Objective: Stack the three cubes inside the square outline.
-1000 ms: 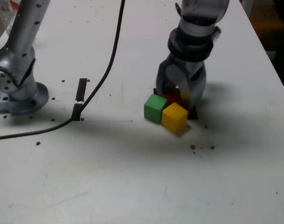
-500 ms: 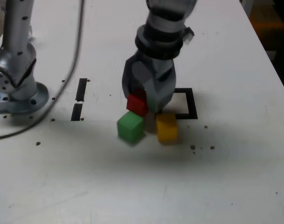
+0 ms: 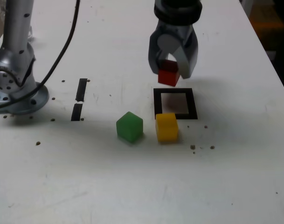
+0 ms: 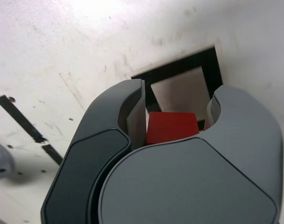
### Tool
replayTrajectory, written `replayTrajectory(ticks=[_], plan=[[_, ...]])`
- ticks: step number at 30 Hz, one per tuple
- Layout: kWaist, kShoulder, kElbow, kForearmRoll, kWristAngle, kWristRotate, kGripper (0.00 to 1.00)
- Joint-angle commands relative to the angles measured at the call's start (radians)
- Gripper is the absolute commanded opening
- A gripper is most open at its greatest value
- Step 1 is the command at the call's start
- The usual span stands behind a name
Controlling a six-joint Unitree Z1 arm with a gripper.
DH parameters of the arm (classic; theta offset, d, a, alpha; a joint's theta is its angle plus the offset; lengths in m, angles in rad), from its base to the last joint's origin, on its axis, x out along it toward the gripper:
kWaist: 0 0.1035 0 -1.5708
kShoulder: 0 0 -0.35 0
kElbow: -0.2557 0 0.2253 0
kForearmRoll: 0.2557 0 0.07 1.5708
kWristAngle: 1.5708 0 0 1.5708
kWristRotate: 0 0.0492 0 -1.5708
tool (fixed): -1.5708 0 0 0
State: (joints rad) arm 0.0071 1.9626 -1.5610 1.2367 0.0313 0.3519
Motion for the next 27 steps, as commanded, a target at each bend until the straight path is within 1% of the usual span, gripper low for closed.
replayTrajectory(ticks=[1, 8, 10, 22, 27], plan=[[0.013, 0.006, 0.006, -0.008, -0.010, -0.029, 0.10], [0.030, 0.022, 0.012, -0.032, -0.051, -0.156, 0.10], [0.030, 0.027, 0.035, -0.046, -0.065, -0.187, 0.10], [0.023, 0.044, 0.137, -0.165, -0.101, -0.220, 0.11], [0.023, 0.051, 0.136, -0.173, -0.102, -0.234, 0.12]])
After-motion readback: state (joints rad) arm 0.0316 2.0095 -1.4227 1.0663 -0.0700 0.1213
